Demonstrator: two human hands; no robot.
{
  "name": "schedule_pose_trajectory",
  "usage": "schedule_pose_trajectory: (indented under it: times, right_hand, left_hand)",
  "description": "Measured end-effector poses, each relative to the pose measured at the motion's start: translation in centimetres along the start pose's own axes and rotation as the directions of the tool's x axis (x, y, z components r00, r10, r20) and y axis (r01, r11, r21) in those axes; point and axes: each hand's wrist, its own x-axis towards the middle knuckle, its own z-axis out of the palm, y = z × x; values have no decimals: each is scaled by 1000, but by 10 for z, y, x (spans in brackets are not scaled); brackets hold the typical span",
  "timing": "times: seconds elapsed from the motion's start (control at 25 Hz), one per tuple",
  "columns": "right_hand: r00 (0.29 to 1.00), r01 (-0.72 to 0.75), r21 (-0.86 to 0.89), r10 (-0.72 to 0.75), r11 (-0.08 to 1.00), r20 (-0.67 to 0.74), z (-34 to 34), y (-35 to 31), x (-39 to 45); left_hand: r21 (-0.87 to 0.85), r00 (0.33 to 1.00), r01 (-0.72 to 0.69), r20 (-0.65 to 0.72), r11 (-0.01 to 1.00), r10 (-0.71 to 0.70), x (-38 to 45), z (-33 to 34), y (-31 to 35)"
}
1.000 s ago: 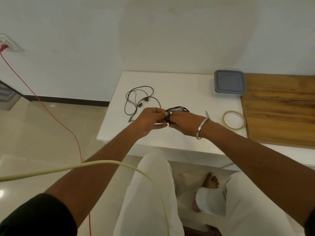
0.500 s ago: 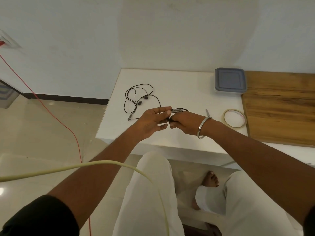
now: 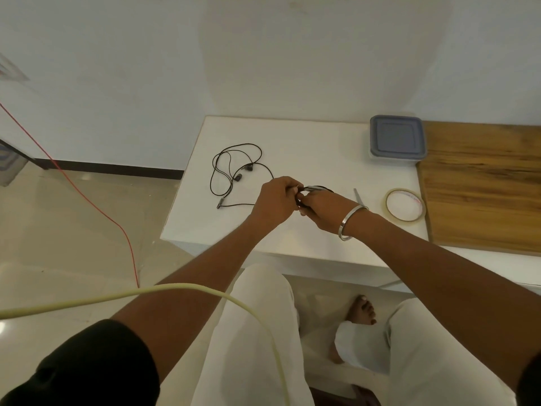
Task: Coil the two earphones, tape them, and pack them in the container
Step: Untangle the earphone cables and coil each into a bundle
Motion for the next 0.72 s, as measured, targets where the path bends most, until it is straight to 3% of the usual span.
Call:
schedule_pose_trajectory:
  times: [0.16, 0.24, 0.48, 0.72]
  right_hand:
    - [1000, -20, -18, 19, 1000, -23, -1, 13, 2]
    - [999, -27, -39, 27, 999, -20, -1, 21, 3]
    - [991, -130, -207, 118, 970, -69, 5, 55, 3]
    - [989, -112, -298, 76, 948, -129, 16, 79, 23]
  left_hand:
    - [-336, 973, 229, 53, 913, -224, 16, 14, -1]
    - [-427, 958, 287, 112, 857, -265, 26, 20, -1]
    - [-494, 946, 312, 239, 811, -219, 52, 31, 2]
    - [-340, 955, 296, 124, 893, -269, 81, 50, 3]
